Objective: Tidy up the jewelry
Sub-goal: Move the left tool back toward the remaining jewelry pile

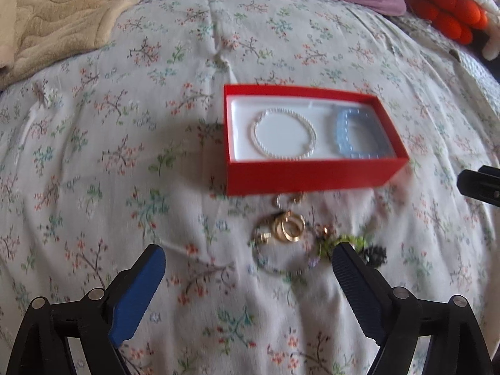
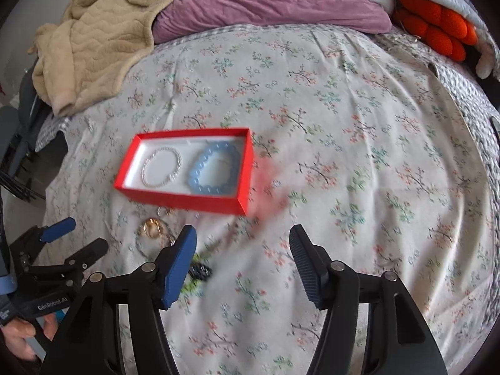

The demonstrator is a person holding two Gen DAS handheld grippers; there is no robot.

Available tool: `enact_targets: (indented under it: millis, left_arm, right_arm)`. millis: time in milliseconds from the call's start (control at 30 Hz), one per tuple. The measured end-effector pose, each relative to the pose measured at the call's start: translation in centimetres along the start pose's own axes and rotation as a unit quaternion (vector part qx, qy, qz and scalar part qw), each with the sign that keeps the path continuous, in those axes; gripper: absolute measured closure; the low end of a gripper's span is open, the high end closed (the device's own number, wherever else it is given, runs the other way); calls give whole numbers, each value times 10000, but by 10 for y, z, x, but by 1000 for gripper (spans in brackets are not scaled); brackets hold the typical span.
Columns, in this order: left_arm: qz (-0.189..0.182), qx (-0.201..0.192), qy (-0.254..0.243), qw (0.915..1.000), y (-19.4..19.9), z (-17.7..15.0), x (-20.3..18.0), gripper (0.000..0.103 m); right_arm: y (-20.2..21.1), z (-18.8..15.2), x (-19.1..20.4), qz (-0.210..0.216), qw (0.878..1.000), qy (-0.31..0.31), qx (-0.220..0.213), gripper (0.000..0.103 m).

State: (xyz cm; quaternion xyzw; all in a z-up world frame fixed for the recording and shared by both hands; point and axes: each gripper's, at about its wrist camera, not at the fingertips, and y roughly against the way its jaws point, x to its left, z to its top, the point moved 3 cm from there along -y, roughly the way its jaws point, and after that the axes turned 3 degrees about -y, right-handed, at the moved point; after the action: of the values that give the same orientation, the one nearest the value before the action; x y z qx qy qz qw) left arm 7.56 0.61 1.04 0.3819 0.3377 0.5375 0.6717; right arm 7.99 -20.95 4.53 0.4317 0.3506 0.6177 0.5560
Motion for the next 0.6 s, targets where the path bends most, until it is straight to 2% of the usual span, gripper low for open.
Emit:
enact_targets:
  millis: [267, 600]
  left_arm:
    - [-189, 162, 42, 9997, -6, -28, -6, 10]
    - [-75, 131, -52, 9999, -17, -61, 5, 9]
  right_arm:
    - [-1, -42, -12, -226, 9994, 103, 240, 31]
    - [-21, -76, -41, -619, 9971, -67, 431, 30]
